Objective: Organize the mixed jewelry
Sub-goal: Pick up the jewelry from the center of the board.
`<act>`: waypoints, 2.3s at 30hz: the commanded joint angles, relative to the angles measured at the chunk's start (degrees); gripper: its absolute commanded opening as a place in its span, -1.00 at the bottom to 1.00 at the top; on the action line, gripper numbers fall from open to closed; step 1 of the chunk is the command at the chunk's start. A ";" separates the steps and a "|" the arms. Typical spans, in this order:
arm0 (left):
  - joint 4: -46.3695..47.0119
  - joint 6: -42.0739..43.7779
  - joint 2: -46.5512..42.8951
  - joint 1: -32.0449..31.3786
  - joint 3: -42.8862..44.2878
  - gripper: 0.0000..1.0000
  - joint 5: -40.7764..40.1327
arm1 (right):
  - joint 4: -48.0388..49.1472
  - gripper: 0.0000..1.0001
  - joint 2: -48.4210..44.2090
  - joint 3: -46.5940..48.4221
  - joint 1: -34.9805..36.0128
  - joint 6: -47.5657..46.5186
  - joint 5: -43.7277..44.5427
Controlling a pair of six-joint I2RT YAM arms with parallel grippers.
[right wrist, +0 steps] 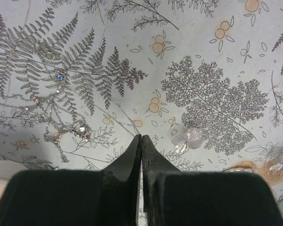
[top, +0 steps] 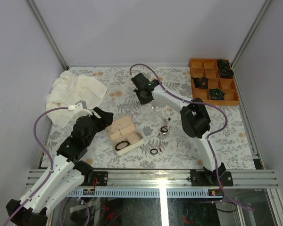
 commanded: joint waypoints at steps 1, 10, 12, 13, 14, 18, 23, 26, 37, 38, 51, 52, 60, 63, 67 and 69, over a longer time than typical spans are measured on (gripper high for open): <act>2.37 0.71 -0.50 0.56 1.59 0.39 0.26 | 1.10 -1.00 -5.03 -0.43 -0.24 -0.62 0.00; 10.03 0.43 2.14 0.57 -1.93 0.28 1.81 | 0.65 -1.00 -8.00 -0.93 -0.23 -0.86 -0.86; 13.55 0.81 4.24 0.55 -2.92 0.23 2.83 | 0.45 -1.00 -8.20 -0.64 -0.26 -0.83 -1.14; 15.83 0.94 5.37 0.57 -3.69 0.22 3.10 | 0.47 -1.00 -8.22 -0.55 -0.24 -0.91 -1.22; 17.82 0.97 6.77 0.57 -4.25 0.21 3.25 | 0.31 -1.00 -8.20 -0.29 -0.25 -1.00 -1.29; 25.30 1.90 14.70 0.61 -4.95 0.12 3.92 | 0.17 -1.00 -8.31 -0.08 -0.23 -0.96 -1.38; 30.48 4.17 26.04 0.57 -1.96 0.08 5.21 | 0.07 -1.00 -8.15 0.17 -0.23 -0.79 -1.93; 32.95 6.79 31.04 0.56 0.62 0.03 5.88 | 0.08 -1.00 -8.03 0.46 -0.24 -0.71 -2.09; 42.57 17.27 42.75 0.39 5.71 -0.01 8.33 | -0.08 -1.00 -7.61 2.59 -0.23 -0.52 -2.67; 43.37 18.08 44.07 0.39 5.99 -0.02 8.98 | -0.29 -1.00 -7.54 3.05 -0.23 -0.59 -2.83; 55.66 23.44 54.87 -0.12 6.21 -0.10 15.89 | -1.68 -1.00 -6.81 6.22 -0.41 -0.71 -4.20; 56.26 23.66 55.57 -0.23 6.44 -0.09 16.17 | -1.62 -1.00 -6.81 6.27 -0.41 -0.70 -4.32; 55.66 24.82 60.26 -1.03 9.77 0.01 14.95 | -1.51 -1.00 -6.70 6.37 -0.41 -0.61 -4.92; 54.85 25.39 61.84 -1.35 11.28 0.03 13.71 | -1.41 -1.00 -6.64 6.44 -0.47 -0.55 -5.15; 55.07 25.91 63.77 -1.91 12.20 0.05 12.58 | -1.39 -1.00 -6.47 6.55 -0.55 -0.51 -5.46; 55.62 26.06 64.48 -2.05 12.19 0.05 11.73 | -1.41 -1.00 -6.38 6.71 -0.50 -0.52 -5.60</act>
